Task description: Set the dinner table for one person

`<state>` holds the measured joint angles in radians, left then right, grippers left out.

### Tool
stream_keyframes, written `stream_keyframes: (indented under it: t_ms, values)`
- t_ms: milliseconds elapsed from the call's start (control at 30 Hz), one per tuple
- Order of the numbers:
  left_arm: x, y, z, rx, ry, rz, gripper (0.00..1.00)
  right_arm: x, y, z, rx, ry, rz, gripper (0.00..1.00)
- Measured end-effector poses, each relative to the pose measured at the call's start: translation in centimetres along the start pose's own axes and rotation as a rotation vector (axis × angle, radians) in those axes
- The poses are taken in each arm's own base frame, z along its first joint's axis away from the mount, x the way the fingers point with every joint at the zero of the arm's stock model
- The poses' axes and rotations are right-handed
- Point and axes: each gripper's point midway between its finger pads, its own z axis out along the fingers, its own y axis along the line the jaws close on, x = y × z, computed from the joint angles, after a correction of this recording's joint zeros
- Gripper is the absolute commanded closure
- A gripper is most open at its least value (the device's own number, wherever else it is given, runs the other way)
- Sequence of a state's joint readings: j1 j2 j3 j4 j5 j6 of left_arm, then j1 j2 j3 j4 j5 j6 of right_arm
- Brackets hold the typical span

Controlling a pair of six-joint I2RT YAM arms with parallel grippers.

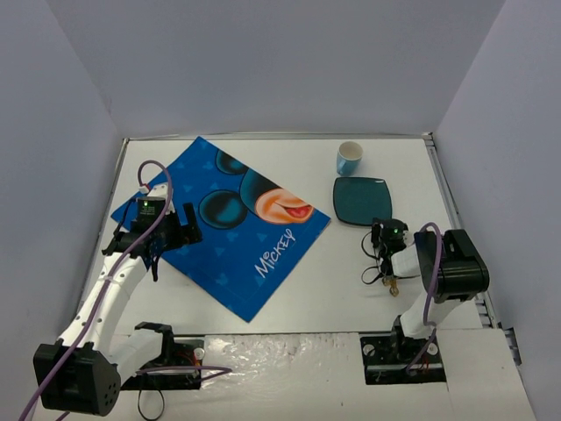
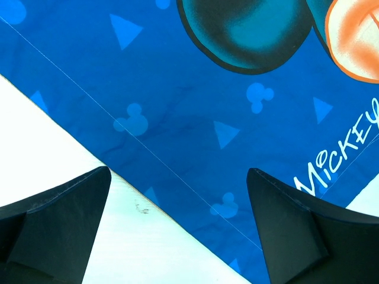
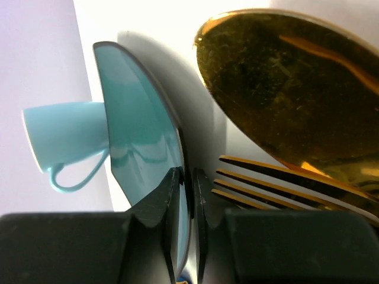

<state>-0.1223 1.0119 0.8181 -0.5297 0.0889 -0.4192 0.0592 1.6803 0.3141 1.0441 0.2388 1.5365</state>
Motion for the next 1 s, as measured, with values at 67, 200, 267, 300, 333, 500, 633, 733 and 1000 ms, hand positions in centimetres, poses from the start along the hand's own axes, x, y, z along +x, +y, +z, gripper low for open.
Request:
stream_keyframes:
  t_ms: [67,200,267,300,333,500,633,733,1000]
  values:
    - [0.0,0.0,0.0,-0.001,0.000,0.000,0.03,-0.2,0.2,-0.2,-0.004,-0.002,-0.006,1.00]
    - [0.1,0.0,0.0,-0.002,0.003,0.000,0.03,-0.9,0.5,-1.2,-0.004,-0.009,-0.029,1.00]
    - [0.1,0.1,0.0,-0.003,0.005,0.000,0.03,-1.5,0.9,-2.2,-0.009,-0.018,-0.045,1.00]
    - [0.1,0.1,0.0,-0.004,0.006,0.000,0.03,-1.9,1.2,-2.7,-0.013,-0.023,-0.055,1.00]
    - [0.1,0.1,0.1,-0.004,0.007,0.000,0.03,-2.2,1.5,-3.1,-0.017,-0.027,-0.068,1.00]
    - [0.2,0.1,0.2,-0.006,0.012,0.000,0.03,-4.1,1.5,-5.2,0.008,-0.048,-0.147,1.00]
    - [0.2,0.1,0.2,-0.007,0.014,-0.001,0.03,-5.5,1.9,-6.6,0.006,-0.055,-0.203,1.00]
    - [0.2,0.2,0.2,-0.008,0.015,-0.003,0.03,-5.7,2.5,-7.2,-0.005,-0.040,-0.237,1.00]
    - [0.3,0.3,0.4,-0.011,0.021,-0.005,0.03,-3.7,4.4,-8.6,-0.080,0.090,-0.309,1.00]
